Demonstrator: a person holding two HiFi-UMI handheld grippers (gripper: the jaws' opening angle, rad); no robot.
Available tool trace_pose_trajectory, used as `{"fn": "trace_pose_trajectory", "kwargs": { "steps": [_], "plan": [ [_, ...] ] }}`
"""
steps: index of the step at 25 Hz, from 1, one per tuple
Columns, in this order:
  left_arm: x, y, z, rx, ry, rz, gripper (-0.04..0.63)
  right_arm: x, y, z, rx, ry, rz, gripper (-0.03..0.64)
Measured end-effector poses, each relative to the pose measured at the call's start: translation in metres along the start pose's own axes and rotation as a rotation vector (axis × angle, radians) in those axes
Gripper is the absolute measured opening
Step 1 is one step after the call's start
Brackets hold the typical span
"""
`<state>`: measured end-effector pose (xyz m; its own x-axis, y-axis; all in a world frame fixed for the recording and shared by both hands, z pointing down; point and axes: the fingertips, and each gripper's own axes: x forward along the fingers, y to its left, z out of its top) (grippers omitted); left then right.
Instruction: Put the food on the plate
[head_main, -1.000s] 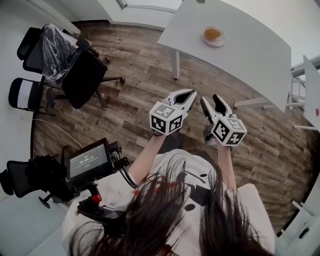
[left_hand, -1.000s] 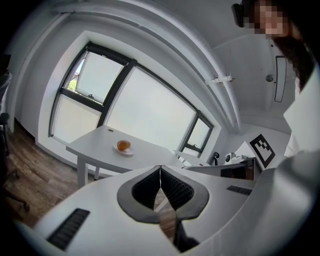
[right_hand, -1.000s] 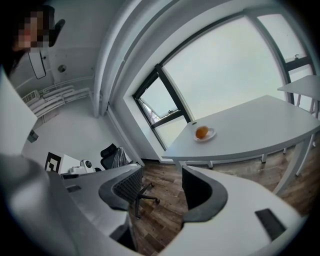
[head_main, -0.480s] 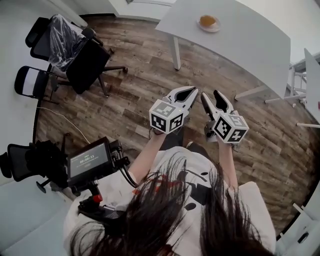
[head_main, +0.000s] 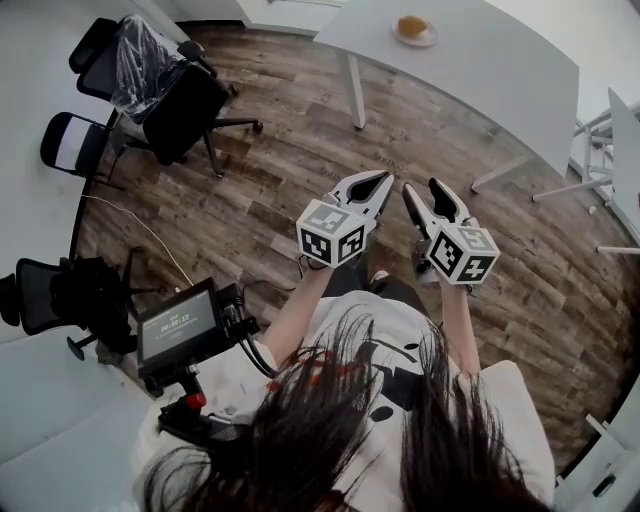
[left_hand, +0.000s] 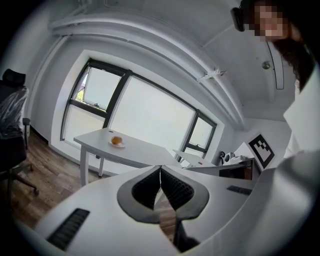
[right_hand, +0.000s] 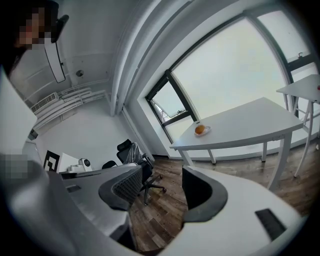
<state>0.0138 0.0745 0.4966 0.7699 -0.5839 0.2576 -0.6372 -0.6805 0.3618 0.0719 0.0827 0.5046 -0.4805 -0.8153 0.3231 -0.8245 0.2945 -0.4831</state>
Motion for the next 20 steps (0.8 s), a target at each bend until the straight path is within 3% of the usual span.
{"fn": "trace_pose_trajectory", "kwargs": {
  "steps": [16, 20],
  "plan": [
    [0.001, 0.008, 0.002, 0.02, 0.009, 0.02, 0.006, 0.013, 0.003, -0.001, -0.03, 0.028, 0.026, 0.261],
    [-0.017, -0.013, -0.003, 0.041, -0.009, 0.022, 0.006, -0.011, 0.015, -0.01, -0.049, 0.01, 0.035, 0.261]
  ]
}}
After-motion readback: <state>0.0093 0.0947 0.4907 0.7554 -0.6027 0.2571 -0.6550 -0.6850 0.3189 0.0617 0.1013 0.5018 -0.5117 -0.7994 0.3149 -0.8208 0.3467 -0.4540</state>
